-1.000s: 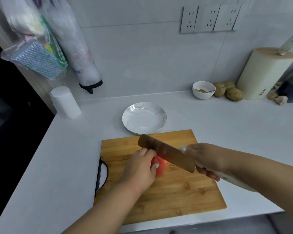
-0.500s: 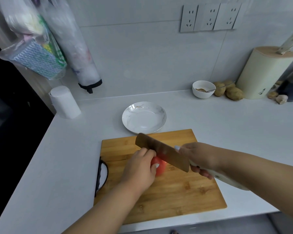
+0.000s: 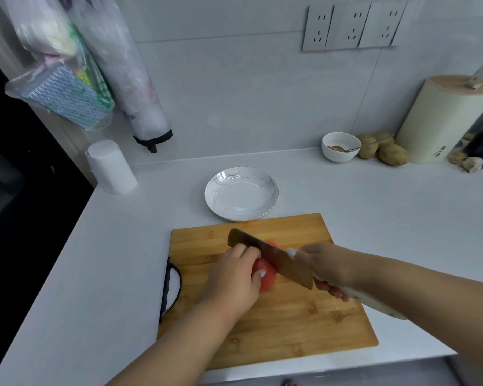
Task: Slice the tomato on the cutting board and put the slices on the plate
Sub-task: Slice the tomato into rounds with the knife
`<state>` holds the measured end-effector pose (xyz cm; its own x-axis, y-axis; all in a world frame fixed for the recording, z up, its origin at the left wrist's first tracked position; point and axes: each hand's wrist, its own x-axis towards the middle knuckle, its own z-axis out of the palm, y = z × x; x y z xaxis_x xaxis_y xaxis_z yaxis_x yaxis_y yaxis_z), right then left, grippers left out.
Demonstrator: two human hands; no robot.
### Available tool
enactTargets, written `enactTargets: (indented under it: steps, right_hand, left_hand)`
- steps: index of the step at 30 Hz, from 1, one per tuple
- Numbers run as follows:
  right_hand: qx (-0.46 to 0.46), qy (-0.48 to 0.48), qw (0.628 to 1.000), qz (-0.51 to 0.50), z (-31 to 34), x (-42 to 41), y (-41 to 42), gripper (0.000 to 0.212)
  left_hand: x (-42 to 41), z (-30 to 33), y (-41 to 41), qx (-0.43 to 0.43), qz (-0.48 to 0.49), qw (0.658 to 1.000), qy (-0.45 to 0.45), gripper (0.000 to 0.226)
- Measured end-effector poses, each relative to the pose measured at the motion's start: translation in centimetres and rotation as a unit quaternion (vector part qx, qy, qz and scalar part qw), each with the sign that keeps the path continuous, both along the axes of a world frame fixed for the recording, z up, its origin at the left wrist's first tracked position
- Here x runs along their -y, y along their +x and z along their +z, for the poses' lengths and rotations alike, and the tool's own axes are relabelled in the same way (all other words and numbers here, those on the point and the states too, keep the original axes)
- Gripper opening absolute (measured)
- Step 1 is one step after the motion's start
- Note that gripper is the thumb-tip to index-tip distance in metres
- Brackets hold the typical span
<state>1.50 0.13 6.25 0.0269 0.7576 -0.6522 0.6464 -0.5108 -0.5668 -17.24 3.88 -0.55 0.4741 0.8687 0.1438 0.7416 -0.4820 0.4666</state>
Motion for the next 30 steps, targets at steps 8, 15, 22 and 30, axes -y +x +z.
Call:
enactTargets:
  steps: [8, 15, 22, 30]
  right_hand:
    - [-0.020, -0.023, 0.999, -0.009, -1.0, -0.7, -0.4, 0.052]
    - [-0.013, 0.000, 1.000, 0.023, -2.9, -2.3, -2.3, 0.060]
    - [-0.035, 0.048, 0.998, 0.007, -4.2, -1.5, -1.6, 0.037]
    - [-0.026, 0.026, 0.999, 0.011, -3.8, -1.4, -2.0, 0.047]
  left_hand:
    - [0.0, -0.2, -0.1, -0.002, -0.007, 1.000, 0.008, 0.025]
    - [0.2, -0.3, -0.1, 0.001, -0.001, 1.000, 0.006, 0.027]
    - [0.2, -0.3, -0.1, 0.006, 0.001, 1.000, 0.003, 0.027]
    - [0.4, -0.4, -0.2, 0.000, 0.001, 1.000, 0.011, 0.027]
